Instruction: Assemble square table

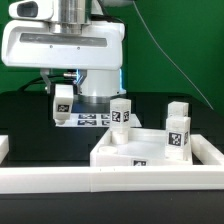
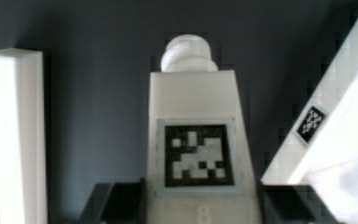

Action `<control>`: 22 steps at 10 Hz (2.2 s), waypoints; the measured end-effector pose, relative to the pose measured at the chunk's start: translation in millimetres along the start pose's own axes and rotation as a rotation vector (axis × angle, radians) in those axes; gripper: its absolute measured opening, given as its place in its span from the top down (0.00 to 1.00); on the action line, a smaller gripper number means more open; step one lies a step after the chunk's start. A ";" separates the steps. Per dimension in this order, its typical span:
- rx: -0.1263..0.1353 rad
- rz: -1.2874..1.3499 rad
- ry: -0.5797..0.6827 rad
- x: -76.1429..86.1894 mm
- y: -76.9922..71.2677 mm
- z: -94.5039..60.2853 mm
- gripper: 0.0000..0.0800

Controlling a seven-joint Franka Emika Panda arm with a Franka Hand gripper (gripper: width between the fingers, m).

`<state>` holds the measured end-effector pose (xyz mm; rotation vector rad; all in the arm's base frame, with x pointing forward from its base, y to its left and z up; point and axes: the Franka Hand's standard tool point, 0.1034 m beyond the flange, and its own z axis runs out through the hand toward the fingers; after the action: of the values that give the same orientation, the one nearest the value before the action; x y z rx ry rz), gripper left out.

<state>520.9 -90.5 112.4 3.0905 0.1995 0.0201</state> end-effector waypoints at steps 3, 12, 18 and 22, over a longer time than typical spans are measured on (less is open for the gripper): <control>0.021 0.021 0.017 30.9 -29.4 -15.1 0.64; -0.074 0.020 0.334 49.6 -15.0 -21.7 0.64; -0.045 0.061 0.314 53.5 -34.3 -13.8 0.64; 0.026 0.074 0.321 67.3 -45.8 -12.1 0.64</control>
Offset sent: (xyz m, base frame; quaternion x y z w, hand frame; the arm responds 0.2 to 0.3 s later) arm 0.0230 0.0316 0.0188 0.0036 -0.0111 0.0338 0.9994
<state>581.5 -35.9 123.1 3.0994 0.0953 0.5213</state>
